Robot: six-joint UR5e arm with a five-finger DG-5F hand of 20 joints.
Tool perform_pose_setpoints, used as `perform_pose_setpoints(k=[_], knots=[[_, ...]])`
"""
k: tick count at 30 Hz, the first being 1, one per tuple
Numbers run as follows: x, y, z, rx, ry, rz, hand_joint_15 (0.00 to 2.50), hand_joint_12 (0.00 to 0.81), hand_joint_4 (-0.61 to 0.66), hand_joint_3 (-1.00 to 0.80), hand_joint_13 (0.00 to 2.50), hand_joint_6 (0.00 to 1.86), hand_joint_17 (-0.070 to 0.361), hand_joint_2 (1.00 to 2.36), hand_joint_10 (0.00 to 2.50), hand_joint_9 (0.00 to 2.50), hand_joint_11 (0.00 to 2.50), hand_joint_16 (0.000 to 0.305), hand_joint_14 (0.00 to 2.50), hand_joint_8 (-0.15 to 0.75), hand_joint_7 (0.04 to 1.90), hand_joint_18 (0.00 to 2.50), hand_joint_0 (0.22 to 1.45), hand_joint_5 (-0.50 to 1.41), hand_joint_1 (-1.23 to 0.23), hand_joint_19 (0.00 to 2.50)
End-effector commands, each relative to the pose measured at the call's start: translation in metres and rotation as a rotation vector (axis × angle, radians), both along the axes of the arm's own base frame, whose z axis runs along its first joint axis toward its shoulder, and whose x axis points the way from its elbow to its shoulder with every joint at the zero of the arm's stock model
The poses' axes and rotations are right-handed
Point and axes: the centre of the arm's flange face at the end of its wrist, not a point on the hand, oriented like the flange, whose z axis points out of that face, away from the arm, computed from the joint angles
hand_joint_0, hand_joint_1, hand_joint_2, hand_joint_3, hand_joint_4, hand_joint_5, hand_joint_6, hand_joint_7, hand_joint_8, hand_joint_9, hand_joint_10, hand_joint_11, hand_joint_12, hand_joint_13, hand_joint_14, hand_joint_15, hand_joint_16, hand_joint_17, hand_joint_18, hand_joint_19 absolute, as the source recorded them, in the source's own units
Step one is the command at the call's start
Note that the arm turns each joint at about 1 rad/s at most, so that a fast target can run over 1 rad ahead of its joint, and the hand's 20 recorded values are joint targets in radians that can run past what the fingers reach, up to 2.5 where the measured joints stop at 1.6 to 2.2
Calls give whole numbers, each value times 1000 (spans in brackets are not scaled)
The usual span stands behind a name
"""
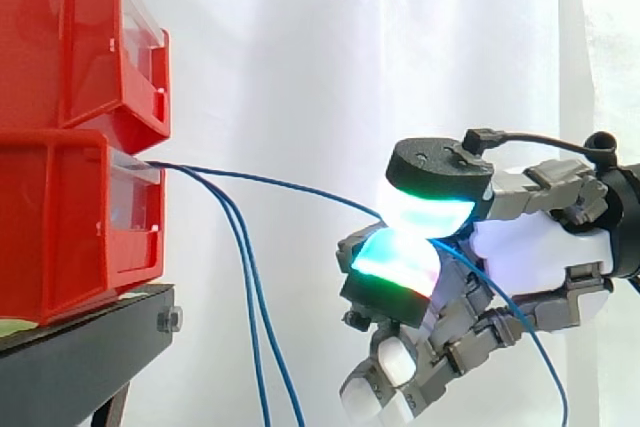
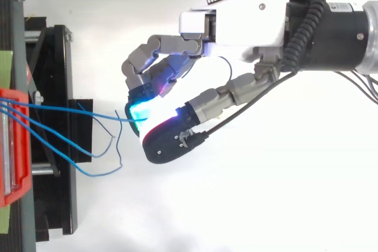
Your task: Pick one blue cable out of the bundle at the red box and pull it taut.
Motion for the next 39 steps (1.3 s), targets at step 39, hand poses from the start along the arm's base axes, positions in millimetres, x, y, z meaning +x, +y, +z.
perform_pose_setpoints(k=[39], knots=[[0, 0, 1, 17, -2, -3, 351, 395, 108, -500, 521, 846, 142, 1000, 14, 734, 589, 63, 13, 349, 1022, 338, 444, -146, -488, 349]])
